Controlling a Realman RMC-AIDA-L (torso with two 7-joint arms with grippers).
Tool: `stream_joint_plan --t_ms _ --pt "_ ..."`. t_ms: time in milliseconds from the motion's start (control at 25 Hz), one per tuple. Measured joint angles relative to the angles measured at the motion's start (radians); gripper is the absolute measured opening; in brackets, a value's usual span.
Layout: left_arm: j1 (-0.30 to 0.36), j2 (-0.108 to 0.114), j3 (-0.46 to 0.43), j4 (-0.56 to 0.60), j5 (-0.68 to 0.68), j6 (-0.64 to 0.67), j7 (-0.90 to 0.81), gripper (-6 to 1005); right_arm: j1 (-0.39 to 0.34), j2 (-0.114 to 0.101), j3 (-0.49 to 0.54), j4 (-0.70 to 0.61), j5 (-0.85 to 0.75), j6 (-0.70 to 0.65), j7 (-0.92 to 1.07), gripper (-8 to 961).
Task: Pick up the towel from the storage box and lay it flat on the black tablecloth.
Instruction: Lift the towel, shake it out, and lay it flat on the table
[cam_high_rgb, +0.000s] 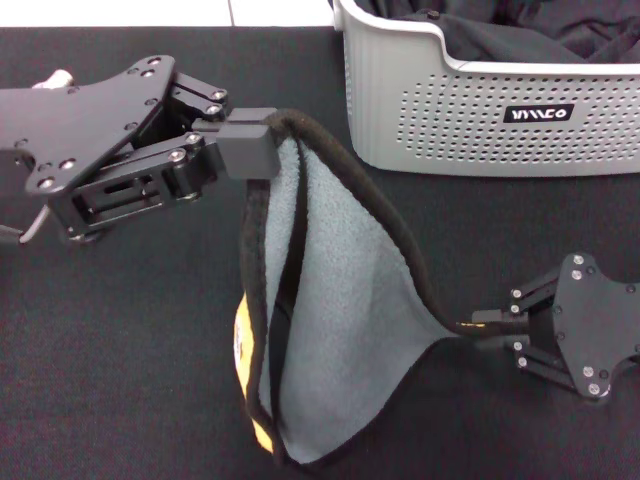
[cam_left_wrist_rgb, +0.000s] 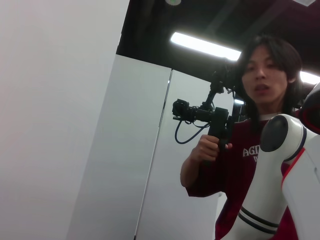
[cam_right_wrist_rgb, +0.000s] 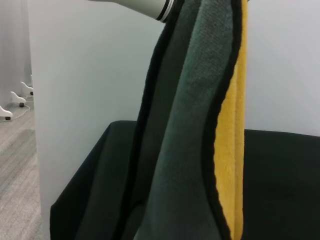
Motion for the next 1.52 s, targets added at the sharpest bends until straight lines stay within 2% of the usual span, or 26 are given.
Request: stream_joint_plan --t_ms 280,560,720,880,1120,1160,1280,1400,1480,1520 --pt "0.0 -0.002 0.0 -0.001 0.007 0.0 0.0 69 0.025 0.002 -0.001 0.036 0.0 0.005 -0.028 69" --pt "0.0 -0.007 0.0 -0.009 0.01 0.0 0.005 71 0.026 0.001 0.004 0.039 0.019 0.011 -0.037 25" --pt "-0.005 -0.011 -0.004 -0.017 0.021 0.0 0.012 72 0.019 0.0 0.063 0.031 0.076 0.043 -0.026 17" --pt "-0.05 0.001 -0.034 -0.052 0.049 -0.001 0.012 73 0.009 -0.003 0.161 0.006 0.183 0.061 -0.013 17" --pt "-0.141 0.026 -0.108 -0.099 0.172 -0.002 -0.007 74 -0.009 -0.004 0.27 -0.142 0.264 0.063 0.066 20" --pt "-0.148 0.028 -0.11 -0.097 0.184 -0.002 -0.012 74 -0.033 -0.005 0.311 -0.24 0.307 0.075 0.143 21" --pt "-0.154 0.035 -0.071 -0.072 0.194 0.001 -0.023 75 -0.08 -0.006 0.32 -0.351 0.323 0.087 0.219 23" --pt "-0.131 0.046 0.037 -0.006 0.164 0.003 -0.019 76 -0.169 -0.004 0.304 -0.486 0.314 0.124 0.306 24" --pt "-0.099 0.065 0.133 0.057 0.104 0.004 -0.021 76 -0.24 0.0 0.291 -0.565 0.32 0.143 0.339 25" --pt "-0.081 0.075 0.17 0.087 0.069 0.005 -0.024 76 -0.298 0.007 0.282 -0.628 0.335 0.148 0.347 26"
